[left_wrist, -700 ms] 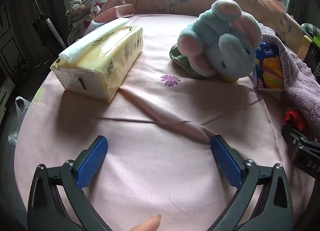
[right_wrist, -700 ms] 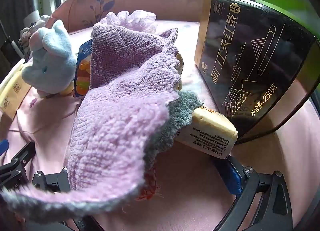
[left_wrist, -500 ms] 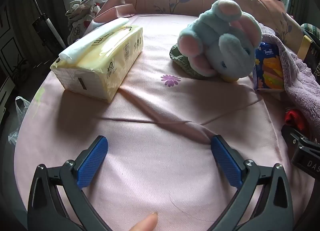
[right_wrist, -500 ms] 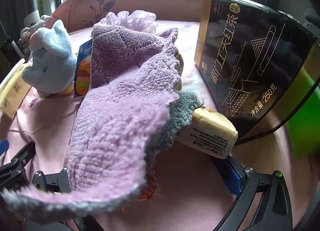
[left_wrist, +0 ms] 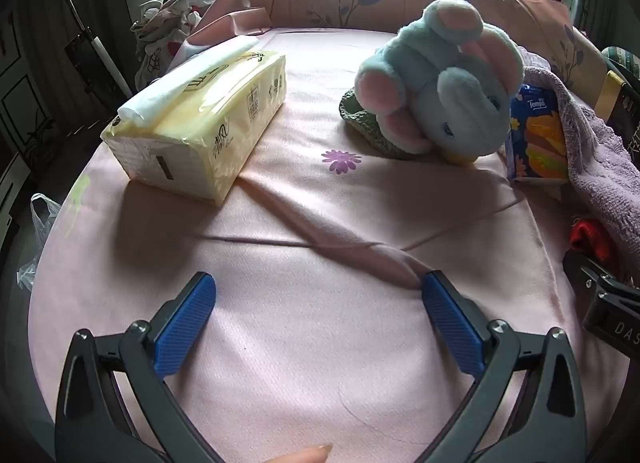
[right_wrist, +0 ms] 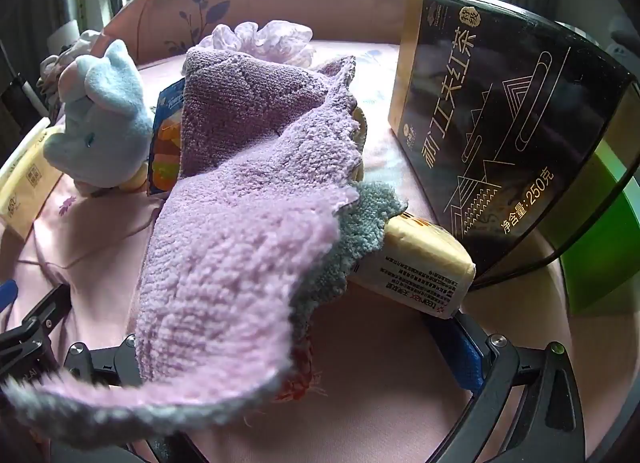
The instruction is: Organize soft objects
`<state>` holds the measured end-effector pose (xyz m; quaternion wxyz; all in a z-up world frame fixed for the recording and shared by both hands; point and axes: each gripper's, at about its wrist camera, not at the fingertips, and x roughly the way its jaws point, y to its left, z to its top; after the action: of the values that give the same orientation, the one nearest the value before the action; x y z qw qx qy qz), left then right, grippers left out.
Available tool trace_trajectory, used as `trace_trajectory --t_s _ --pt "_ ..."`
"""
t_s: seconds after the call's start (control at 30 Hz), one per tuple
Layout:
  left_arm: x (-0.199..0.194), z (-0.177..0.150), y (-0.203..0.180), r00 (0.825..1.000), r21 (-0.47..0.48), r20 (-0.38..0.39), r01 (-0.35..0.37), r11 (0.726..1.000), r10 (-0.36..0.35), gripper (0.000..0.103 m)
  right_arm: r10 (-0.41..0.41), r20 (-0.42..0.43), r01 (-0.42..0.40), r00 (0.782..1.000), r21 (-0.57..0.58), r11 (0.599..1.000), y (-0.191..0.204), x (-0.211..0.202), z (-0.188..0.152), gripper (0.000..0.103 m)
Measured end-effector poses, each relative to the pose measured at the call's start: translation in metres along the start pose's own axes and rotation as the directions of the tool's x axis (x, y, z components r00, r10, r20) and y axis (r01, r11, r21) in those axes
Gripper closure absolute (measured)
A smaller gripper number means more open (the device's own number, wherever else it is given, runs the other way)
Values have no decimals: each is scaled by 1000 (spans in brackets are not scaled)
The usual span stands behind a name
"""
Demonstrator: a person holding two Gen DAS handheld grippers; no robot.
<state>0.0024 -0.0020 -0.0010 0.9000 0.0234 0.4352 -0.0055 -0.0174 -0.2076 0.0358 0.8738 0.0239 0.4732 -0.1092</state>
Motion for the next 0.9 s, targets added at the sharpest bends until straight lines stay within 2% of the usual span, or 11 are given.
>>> trace_trajectory --t_s 0.9 --pt "-4 -1 -2 1000 -1 -22 -22 1000 22 1 0 3 0 1000 0 1000 -2 -2 1 0"
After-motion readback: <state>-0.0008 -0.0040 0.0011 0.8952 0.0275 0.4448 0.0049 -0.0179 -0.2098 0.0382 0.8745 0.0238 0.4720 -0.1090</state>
